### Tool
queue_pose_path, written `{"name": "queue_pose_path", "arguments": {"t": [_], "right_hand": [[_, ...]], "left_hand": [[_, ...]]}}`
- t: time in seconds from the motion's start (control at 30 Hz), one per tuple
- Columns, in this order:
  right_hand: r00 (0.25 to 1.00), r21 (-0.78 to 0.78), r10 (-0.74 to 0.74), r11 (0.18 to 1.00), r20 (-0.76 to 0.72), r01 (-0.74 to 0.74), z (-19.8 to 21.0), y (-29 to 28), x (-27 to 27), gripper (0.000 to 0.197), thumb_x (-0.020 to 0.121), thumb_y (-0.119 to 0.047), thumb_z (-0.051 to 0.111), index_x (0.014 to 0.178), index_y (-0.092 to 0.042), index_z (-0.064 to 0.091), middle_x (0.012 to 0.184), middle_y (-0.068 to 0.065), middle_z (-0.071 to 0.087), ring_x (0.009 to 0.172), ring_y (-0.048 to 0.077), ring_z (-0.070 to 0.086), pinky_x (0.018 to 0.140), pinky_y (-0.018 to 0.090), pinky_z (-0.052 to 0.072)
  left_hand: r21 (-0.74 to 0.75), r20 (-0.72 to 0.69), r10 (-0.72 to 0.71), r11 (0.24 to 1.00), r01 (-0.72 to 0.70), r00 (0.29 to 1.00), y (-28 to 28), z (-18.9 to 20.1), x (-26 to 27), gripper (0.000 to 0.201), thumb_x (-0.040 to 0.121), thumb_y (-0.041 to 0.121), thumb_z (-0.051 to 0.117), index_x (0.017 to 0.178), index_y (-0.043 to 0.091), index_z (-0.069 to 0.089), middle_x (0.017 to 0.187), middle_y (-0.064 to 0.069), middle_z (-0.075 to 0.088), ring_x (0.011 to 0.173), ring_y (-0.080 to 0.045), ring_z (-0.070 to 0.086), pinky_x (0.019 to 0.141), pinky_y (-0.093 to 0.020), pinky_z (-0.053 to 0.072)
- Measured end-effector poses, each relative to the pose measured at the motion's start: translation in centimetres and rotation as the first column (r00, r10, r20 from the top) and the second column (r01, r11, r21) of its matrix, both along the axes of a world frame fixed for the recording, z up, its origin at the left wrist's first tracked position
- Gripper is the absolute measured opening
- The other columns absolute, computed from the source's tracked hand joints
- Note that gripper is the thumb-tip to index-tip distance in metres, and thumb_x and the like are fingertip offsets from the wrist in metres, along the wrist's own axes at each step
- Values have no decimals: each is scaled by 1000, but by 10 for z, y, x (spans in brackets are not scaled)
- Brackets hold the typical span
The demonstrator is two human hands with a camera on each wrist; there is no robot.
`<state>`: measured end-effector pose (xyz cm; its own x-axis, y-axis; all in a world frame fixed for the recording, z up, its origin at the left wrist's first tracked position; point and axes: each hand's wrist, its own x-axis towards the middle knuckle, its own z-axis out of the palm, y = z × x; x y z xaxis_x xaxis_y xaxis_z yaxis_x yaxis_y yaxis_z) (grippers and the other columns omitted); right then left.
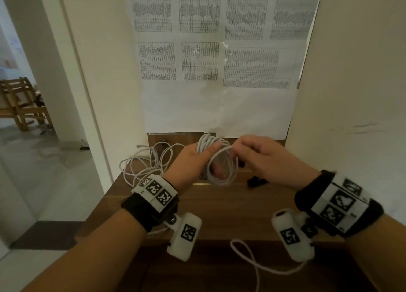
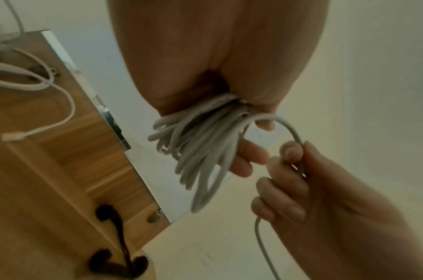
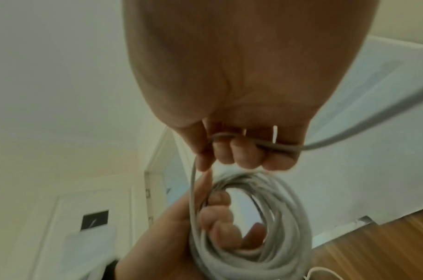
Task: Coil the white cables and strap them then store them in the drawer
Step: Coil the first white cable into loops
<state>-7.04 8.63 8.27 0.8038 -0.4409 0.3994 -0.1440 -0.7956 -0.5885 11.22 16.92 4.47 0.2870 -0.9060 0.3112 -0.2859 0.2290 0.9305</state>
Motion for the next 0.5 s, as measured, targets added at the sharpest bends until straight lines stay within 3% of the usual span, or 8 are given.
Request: {"name": "queue_pose_path", "arguments": {"t": [0.1,0.13,0.2,0.27,0.33,0.43,0.5], "right_hand": [[981,46,-111,993,160,104,2,-11,1,28,104,-29,48,82,-17,61,53,-15,49,47,4,42,50,18,36],[974,38,-135,991,183,131,1,-12,4,29,104,-30,49,81,-16,60,57,-13,51,49,4,44,52,18,38],[961,31,-169,986,220,167,-5,-15,14,31,104,-33,49,79,-16,53,66,-4,51,55,9,45,56,22,40],[949,31,-210,977,234,209,-9,-14,21,33,105,-35,45,79,-14,45,70,1,43,59,12,40,59,26,37],[943,81,-247,969,221,235,-12,-13,27,32,106,-36,41,84,-13,41,75,5,38,64,14,36,61,29,34],[938,305,-255,936,236,178,-17,-8,31,33,103,-48,41,95,-15,38,86,5,46,72,15,46,67,28,42],[946,440,-228,892,232,107,-17,-4,33,51,91,-64,50,115,-20,41,103,2,62,85,14,63,79,32,53]], "left_hand": [[30,-302,-92,994,106,949,-1,1,-3,42,85,48,60,78,10,78,72,-17,68,66,-28,63,85,-52,57],[31,-364,-131,988,153,922,-1,2,-6,42,85,48,60,71,12,77,62,-14,63,58,-25,60,85,-50,55],[1,-493,-223,966,257,841,-3,4,-14,42,90,47,55,64,16,67,49,-2,45,45,-16,43,74,-37,52],[-61,-626,-291,943,327,723,-4,8,-21,40,93,47,51,70,14,52,49,3,32,43,-12,34,63,-25,50],[-102,-692,-318,932,349,648,-4,11,-24,38,92,47,48,73,14,44,48,5,28,41,-11,32,53,-22,49],[-114,-692,-327,930,349,644,-5,12,-26,37,93,46,49,74,16,43,48,7,25,42,-9,30,51,-19,46],[-122,-693,-334,928,353,639,-5,11,-26,36,95,47,50,76,17,47,47,8,25,41,-8,28,63,-17,36]]}}
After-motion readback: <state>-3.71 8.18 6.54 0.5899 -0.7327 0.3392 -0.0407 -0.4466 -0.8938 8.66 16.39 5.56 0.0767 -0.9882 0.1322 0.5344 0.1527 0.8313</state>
